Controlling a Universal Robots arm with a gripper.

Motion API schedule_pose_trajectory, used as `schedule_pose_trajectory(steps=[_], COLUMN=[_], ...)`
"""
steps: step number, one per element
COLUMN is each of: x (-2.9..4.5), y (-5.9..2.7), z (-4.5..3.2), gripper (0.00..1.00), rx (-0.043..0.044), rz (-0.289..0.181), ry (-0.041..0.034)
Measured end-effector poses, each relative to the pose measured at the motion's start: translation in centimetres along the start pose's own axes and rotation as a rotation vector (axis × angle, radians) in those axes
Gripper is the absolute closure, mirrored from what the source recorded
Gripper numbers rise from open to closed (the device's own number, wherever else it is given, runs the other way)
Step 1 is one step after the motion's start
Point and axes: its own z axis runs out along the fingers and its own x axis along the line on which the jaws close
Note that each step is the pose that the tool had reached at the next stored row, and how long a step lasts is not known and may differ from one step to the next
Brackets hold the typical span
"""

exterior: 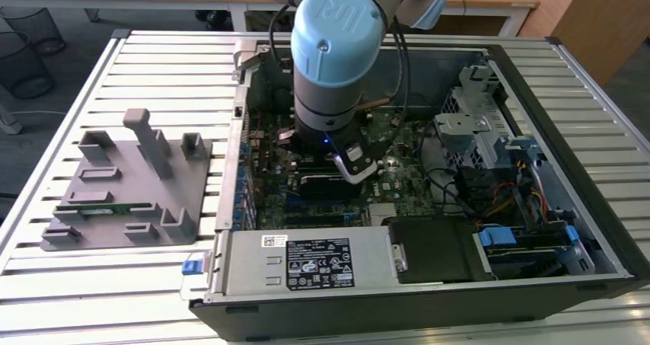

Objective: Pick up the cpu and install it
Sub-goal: 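Install the second cpu locking lever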

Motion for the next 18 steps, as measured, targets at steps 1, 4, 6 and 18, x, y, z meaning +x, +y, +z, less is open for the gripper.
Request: schedule_pose_trajectory(steps=[1, 4, 6, 18], x=[0.0, 0.0, 0.04, 0.22], y=[-0.01, 0.0, 0.03, 0.46], z=[0.03, 0.1, 0.14, 0.28], gripper=[0.89, 0.89, 0.89, 0.89], rx=[-0.0005, -0.0026, -0.0037, -0.0067], rz=[0.0, 0.0, 0.0, 0.0], ry=[0.0, -0.0001, -0.0004, -0.0003])
